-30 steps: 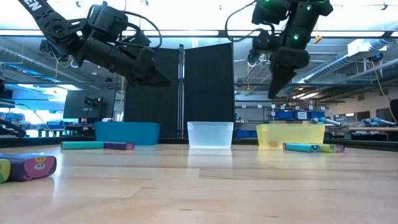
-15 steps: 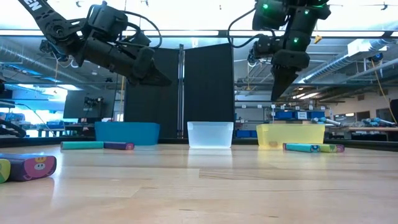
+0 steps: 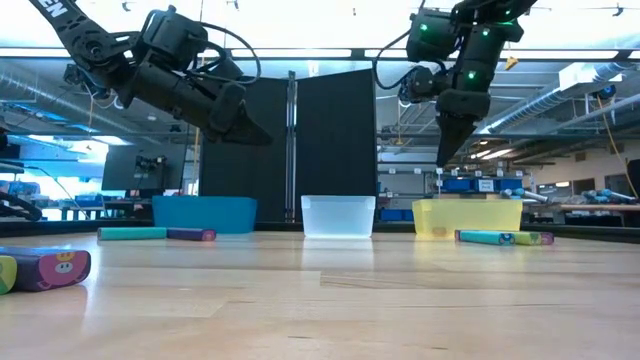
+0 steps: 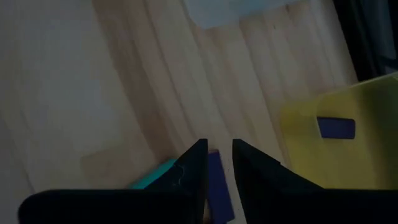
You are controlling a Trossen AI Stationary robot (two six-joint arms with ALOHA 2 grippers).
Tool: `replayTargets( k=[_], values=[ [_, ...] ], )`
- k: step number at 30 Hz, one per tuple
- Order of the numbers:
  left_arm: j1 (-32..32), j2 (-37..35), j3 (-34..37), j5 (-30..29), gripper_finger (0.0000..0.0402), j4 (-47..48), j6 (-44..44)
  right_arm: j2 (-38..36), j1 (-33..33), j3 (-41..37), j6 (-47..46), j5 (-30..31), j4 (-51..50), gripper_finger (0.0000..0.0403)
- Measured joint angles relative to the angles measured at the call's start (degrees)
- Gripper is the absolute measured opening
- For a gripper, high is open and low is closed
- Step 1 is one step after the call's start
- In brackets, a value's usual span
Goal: Sort blocks
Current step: Put the violet block into the yellow bin
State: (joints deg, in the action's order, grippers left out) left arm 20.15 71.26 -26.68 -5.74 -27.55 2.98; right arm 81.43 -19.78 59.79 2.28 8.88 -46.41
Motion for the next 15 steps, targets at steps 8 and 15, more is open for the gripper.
replayTargets(
  k=[8, 15],
  values=[
    [-0.01, 0.00, 0.00, 0.02, 0.0111, 0.00, -0.04, 0.02, -4.14, -1.10, 6.41, -6.14, -0.18, 0.0092],
    [-0.01, 0.00, -0.02, 0.00, 0.0111, 0.00, 0.94, 0.04, -6.97, -5.20, 6.75, -6.49, 0.04, 0.0117]
  ],
)
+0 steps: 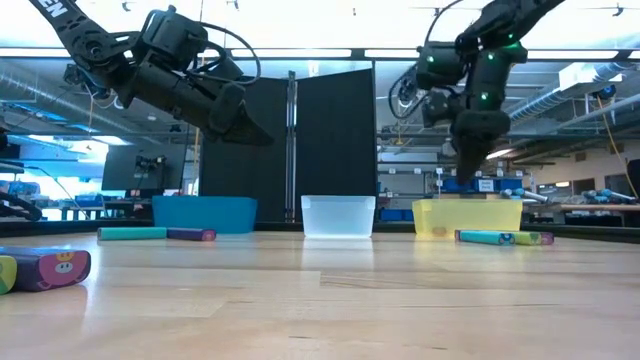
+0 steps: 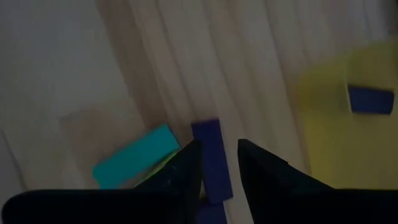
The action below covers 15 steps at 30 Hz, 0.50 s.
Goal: Sort blocks
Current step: Put the violet block into the yellow bin
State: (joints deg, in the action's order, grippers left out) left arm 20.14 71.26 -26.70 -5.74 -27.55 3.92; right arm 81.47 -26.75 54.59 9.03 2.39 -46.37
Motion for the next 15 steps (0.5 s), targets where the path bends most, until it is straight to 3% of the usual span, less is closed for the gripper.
replayTargets(
  k=[10, 15],
  values=[
    [0.00, 0.00, 0.00, 0.00, 0.0111, 0.02, 0.22, 0.00, -1.82, -3.32, 0.01, 1.84, 0.49, 0.0179],
    [0.00, 0.00, 0.00, 0.00, 0.0111, 0.02, 0.24, 0.00, -2.73, -6.51, 0.52, 1.84, 1.16, 0.0191]
  ],
)
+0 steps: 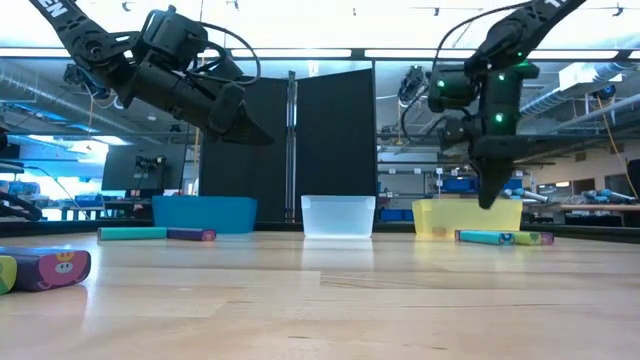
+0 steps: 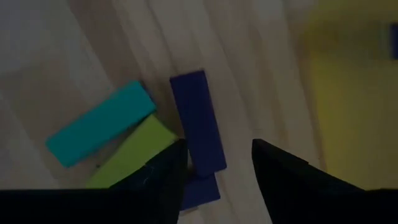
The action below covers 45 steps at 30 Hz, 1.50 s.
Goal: Sort blocks
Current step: Put the violet block into the yellow bin
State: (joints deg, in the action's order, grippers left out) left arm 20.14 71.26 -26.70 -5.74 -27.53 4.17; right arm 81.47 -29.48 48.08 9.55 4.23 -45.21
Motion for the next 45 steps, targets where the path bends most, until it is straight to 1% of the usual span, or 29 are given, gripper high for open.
replayTargets(
  k=[3, 8, 16, 24, 32, 37, 45],
  values=[
    [0.00, 0.00, -0.02, 0.00, 0.0111, 0.01, 0.04, 0.00, -0.10, -2.57, 0.89, -1.09, 2.41, 0.0190],
    [0.00, 0.00, -0.02, 0.00, 0.0111, 0.00, 0.04, 0.00, -0.35, -5.93, 2.12, -1.03, 6.94, 0.0185],
    [0.00, 0.02, -0.02, 0.00, 0.0111, 0.00, 0.08, 0.00, -1.55, -7.21, 4.58, -1.20, 8.36, 0.0183],
    [0.00, 0.02, -0.02, 0.00, 0.0111, 0.00, 0.08, 0.00, -3.25, -10.35, 5.65, -1.30, 9.34, 0.0181],
    [0.00, 0.02, -0.02, -0.02, 0.0111, -0.02, 0.11, 0.00, -3.46, -10.65, 7.40, -1.36, 11.11, 0.0172],
    [0.00, 0.02, -0.02, -0.01, 0.0111, -0.02, 0.11, 0.00, -4.72, -10.65, 8.28, -4.18, 12.33, 0.0165],
    [0.00, 0.02, -0.02, -0.02, 0.0111, -0.02, 0.11, 0.00, -5.91, -10.65, 9.67, -4.37, 12.61, 0.0164]
  ],
)
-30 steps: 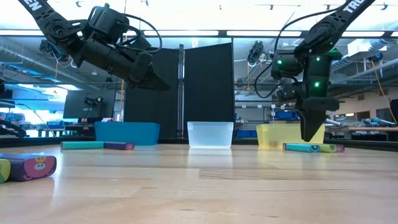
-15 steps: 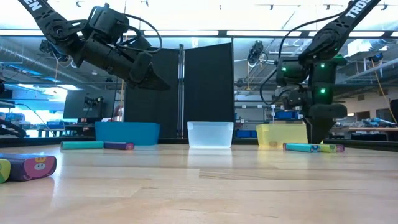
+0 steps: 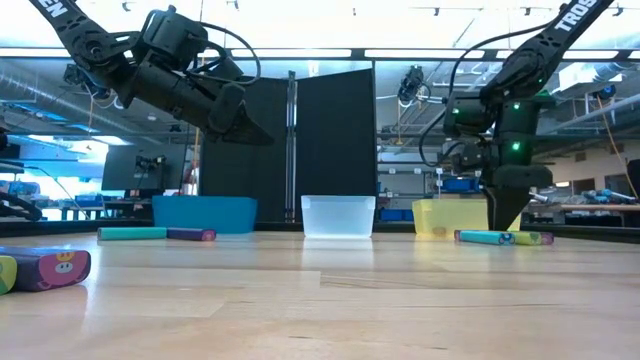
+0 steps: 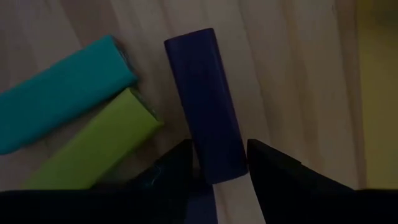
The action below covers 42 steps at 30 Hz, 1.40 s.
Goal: Sort blocks
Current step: Put the violet block into the yellow bin
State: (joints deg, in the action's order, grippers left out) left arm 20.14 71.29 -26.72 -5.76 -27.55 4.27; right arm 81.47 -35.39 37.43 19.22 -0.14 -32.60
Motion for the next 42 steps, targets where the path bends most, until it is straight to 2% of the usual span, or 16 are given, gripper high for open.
replayTargets(
  k=[6, 15, 19, 23, 27, 36, 42],
  values=[
    [0.00, 0.00, 0.00, 0.01, 0.0111, 0.00, 0.00, 0.18, -1.17, 0.00, 0.05, -0.98, 0.03, 0.0163],
    [0.00, 0.00, 0.00, 0.00, 0.0111, 0.02, 0.00, 6.20, -2.05, 1.19, 0.50, -2.51, -0.41, 0.0161],
    [0.00, 0.00, 0.00, 0.00, 0.0111, 0.00, 0.52, 5.30, -2.01, 3.26, -0.02, -2.49, -2.50, 0.0147],
    [0.00, 0.00, 0.00, 0.00, 0.0111, 0.02, 1.11, 4.40, -1.97, 5.77, -0.96, -3.31, -3.15, 0.0115],
    [0.00, 0.00, 0.00, 0.00, 0.0111, 0.02, 1.11, 4.46, -1.87, 6.87, -2.57, -7.17, -4.70, 0.0114],
    [0.00, 0.00, 0.00, 0.00, 0.0111, 0.02, 1.11, 3.70, 0.53, 12.44, -6.96, -7.57, -7.24, 0.0114],
    [0.00, 0.00, 0.00, 0.00, 0.0111, 0.02, 1.11, 1.88, 1.07, 17.78, -13.46, -10.05, -8.13, 0.0114]
  ],
)
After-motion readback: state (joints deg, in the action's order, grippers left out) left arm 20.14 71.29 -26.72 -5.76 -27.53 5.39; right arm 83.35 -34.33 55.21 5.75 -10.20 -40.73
